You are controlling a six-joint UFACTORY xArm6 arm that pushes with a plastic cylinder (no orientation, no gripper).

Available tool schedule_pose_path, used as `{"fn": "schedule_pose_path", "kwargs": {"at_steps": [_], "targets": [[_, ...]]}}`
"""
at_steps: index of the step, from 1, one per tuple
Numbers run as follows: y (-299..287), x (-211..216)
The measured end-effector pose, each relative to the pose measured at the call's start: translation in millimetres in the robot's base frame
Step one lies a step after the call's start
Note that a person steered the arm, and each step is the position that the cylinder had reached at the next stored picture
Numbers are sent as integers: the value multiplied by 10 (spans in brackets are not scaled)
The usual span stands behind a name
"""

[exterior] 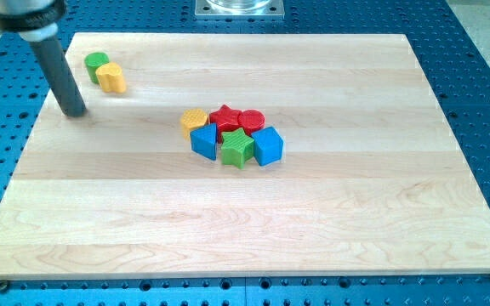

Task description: Slide the green circle along with the heart towards the group of blocks

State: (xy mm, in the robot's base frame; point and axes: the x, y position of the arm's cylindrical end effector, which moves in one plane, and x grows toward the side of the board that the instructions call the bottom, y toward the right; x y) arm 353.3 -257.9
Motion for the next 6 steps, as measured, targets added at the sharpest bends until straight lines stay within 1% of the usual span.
{"fn": "schedule_pose_path", "kwargs": {"at_steps": [1, 2, 3, 4, 5, 6], "targets": [[-90, -681], [-53, -1037], [634, -486], [1491, 82], [1263, -131], [789, -139]]}}
